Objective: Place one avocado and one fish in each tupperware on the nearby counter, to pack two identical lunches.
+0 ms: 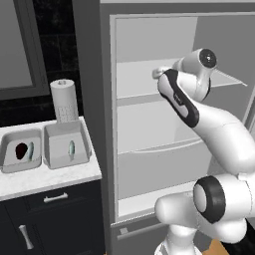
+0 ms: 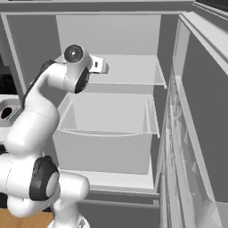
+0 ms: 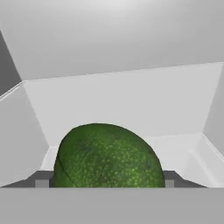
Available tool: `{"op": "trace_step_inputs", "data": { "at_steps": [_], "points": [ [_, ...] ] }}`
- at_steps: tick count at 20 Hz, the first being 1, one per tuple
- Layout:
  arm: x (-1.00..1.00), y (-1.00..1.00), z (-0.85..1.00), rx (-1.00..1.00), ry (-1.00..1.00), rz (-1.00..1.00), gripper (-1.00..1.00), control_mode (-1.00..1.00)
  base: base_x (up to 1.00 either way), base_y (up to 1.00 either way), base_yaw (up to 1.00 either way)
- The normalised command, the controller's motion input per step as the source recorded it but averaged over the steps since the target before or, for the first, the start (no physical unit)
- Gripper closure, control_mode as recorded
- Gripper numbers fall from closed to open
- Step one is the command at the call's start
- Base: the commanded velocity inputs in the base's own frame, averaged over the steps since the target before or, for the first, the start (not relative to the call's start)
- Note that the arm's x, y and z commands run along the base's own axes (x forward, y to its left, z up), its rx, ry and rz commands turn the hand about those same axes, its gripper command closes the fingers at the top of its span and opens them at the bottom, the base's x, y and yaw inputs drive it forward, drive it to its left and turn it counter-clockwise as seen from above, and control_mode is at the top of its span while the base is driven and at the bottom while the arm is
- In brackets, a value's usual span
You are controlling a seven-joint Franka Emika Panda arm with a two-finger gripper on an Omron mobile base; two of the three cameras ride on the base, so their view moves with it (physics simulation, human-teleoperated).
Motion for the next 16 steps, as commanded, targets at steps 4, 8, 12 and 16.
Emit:
{"op": "trace_step_inputs", "data": {
  "at_steps": [4,8,12,16],
  "points": [
    [-1.0,-0.16,0.84,0.0,0.01,0.0,1.0,-1.0,0.0,0.0,0.0],
    [-1.0,-0.09,0.94,0.0,0.14,0.0,1.0,-1.0,0.0,0.0,0.0],
    [-1.0,0.0,-0.17,-0.06,0.04,0.0,1.0,-1.0,0.0,0.0,0.0],
    [-1.0,-0.04,-0.78,-0.04,0.0,0.01,1.0,-1.0,0.0,0.0,0.0]
  ]
}}
